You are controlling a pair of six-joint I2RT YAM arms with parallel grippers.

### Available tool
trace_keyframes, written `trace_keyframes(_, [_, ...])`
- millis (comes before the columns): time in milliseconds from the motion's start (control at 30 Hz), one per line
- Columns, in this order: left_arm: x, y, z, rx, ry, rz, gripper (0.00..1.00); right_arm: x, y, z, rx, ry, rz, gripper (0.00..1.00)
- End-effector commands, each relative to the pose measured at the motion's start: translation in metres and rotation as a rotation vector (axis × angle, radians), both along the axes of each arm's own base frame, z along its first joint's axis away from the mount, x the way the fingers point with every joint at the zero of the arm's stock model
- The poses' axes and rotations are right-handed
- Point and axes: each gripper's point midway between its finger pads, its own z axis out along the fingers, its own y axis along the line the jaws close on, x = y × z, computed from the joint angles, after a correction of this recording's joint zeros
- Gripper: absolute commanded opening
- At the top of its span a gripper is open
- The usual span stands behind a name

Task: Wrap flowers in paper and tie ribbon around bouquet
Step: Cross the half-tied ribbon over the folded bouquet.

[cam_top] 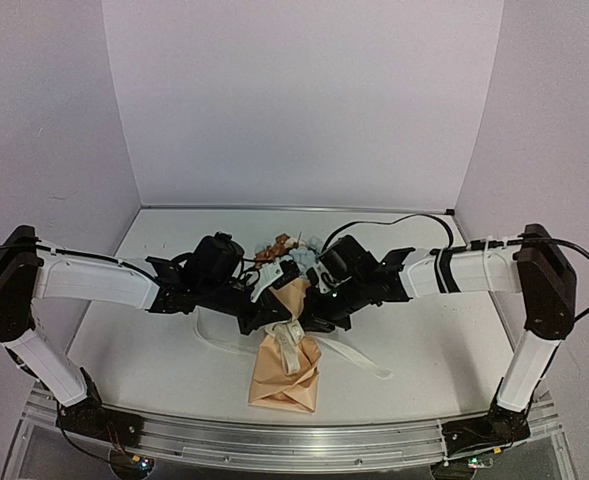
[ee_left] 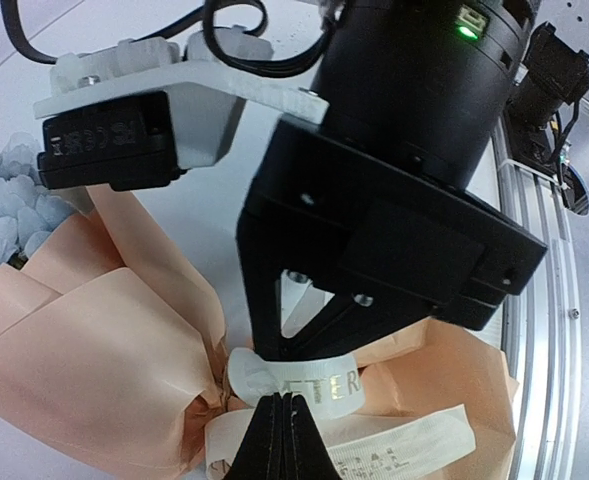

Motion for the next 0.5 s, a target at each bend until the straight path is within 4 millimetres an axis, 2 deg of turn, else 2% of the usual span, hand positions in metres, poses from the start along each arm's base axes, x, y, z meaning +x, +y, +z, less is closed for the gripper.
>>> trace_keyframes(0, [0.008, 0.001, 0.018, -0.057, -0.055, 0.026, 0.00, -0.010, 0.010, 0.028, 0.101, -0.078, 0.081, 0.00])
trace_keyframes(267, [0.011, 0.000, 0.016, -0.057, -0.054, 0.023, 0.00, -0.013, 0.034, 0.039, 0.169, -0.066, 0.125, 0.00])
trace_keyframes(367, [0.007, 0.000, 0.018, -0.062, -0.053, 0.002, 0.00, -0.007, 0.030, 0.031, 0.136, -0.075, 0.090, 0.00])
trace_keyframes(467, [0.003, 0.001, 0.021, -0.073, -0.055, -0.011, 0.00, 0.002, 0.018, 0.018, 0.050, -0.085, 0.028, 0.00])
